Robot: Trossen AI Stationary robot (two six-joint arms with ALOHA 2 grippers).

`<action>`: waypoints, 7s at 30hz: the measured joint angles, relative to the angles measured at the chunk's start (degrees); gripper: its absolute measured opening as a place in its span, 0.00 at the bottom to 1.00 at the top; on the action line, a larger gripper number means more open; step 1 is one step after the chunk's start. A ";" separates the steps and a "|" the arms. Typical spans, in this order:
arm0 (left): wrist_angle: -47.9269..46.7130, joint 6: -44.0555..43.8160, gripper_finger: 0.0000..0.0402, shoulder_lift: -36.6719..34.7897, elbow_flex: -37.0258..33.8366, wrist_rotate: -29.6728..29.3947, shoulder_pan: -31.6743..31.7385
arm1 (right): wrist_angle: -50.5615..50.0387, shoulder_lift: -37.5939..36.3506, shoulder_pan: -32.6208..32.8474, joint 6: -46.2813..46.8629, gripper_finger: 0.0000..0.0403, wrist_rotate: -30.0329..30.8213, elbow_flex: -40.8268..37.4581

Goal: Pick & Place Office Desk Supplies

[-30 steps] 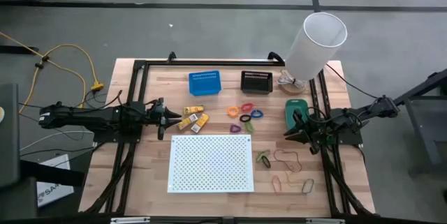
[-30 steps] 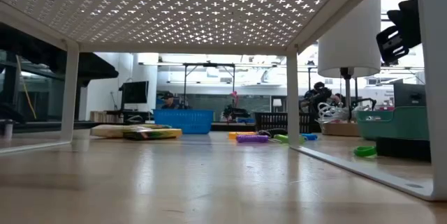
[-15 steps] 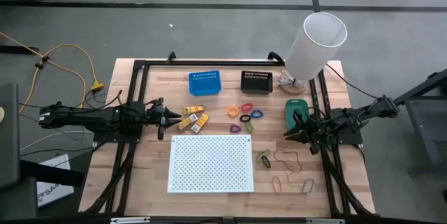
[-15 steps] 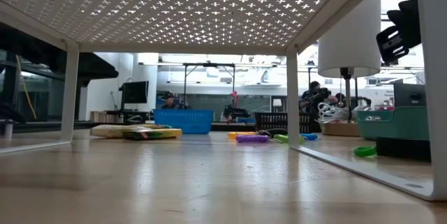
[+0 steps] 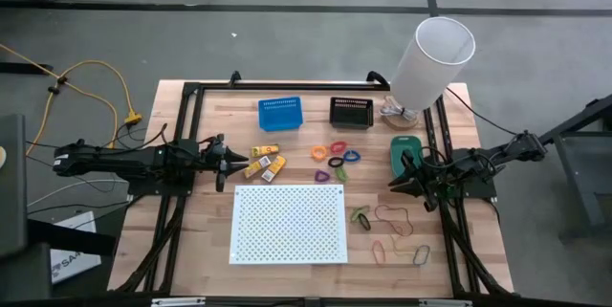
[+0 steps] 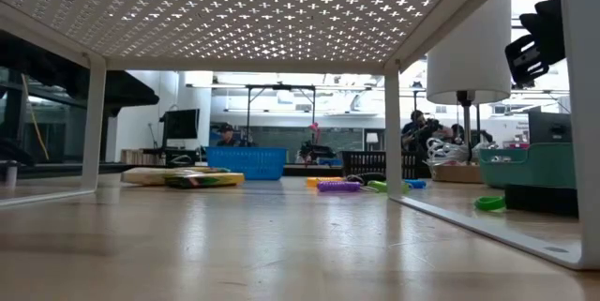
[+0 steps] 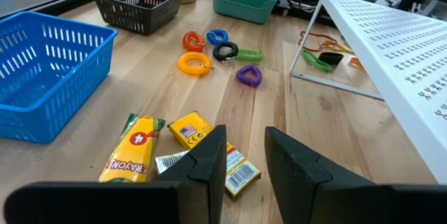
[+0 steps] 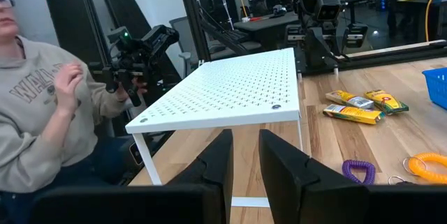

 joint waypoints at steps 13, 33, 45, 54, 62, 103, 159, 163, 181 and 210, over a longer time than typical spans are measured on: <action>0.00 0.00 0.24 0.00 0.00 0.00 0.02 | -0.02 -0.02 0.02 0.00 0.14 -0.02 -0.02; 0.00 0.02 0.24 0.02 0.00 0.00 0.00 | 0.00 -0.02 0.02 0.00 0.14 0.07 -0.01; 0.00 0.01 0.24 0.01 0.00 0.00 0.01 | 0.96 -0.02 0.01 0.00 0.14 0.26 0.00; -0.01 0.00 0.24 0.00 0.00 -0.01 0.01 | 1.91 -0.01 0.01 -0.76 0.14 3.71 -0.01; 0.00 0.02 0.24 0.02 0.00 0.00 0.02 | 2.71 0.00 0.00 3.98 0.14 15.08 -0.02; 0.00 0.00 0.24 0.00 0.00 0.00 0.00 | -0.42 35.61 0.17 -4.70 0.14 16.49 25.53; 0.01 0.00 0.24 0.02 0.00 0.00 0.00 | -30.56 75.82 21.15 55.43 0.14 24.07 46.64; 0.02 0.00 0.24 0.00 0.00 0.00 0.00 | -31.75 78.13 19.96 57.64 0.14 21.88 46.62; 0.02 0.02 0.24 0.02 0.00 0.00 0.02 | -29.23 87.47 19.93 62.84 0.14 19.30 46.62; 0.02 0.02 0.24 0.00 0.00 0.00 0.00 | -28.96 91.91 19.95 64.76 0.14 17.85 46.60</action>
